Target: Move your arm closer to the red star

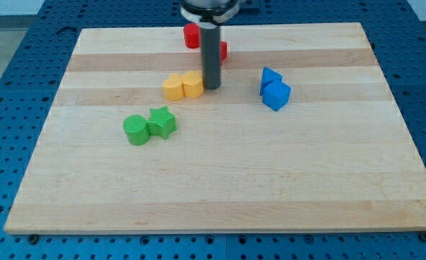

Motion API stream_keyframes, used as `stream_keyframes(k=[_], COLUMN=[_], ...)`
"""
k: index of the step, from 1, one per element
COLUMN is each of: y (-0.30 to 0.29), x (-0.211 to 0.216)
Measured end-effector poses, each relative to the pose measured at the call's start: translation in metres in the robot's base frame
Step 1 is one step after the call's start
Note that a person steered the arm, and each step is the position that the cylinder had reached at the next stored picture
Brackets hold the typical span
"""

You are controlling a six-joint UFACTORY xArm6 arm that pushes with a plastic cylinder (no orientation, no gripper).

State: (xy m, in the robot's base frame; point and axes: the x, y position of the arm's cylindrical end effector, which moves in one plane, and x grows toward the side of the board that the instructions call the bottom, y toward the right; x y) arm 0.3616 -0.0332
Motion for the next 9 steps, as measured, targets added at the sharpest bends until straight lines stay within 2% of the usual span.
stream_keyframes(k=[2,3,4,6,7,9], y=[-0.051,-0.063,-0.056,0.040,0.071,0.076], x=[0.001,0.001,-0.017,-0.023,-0.047,-0.075])
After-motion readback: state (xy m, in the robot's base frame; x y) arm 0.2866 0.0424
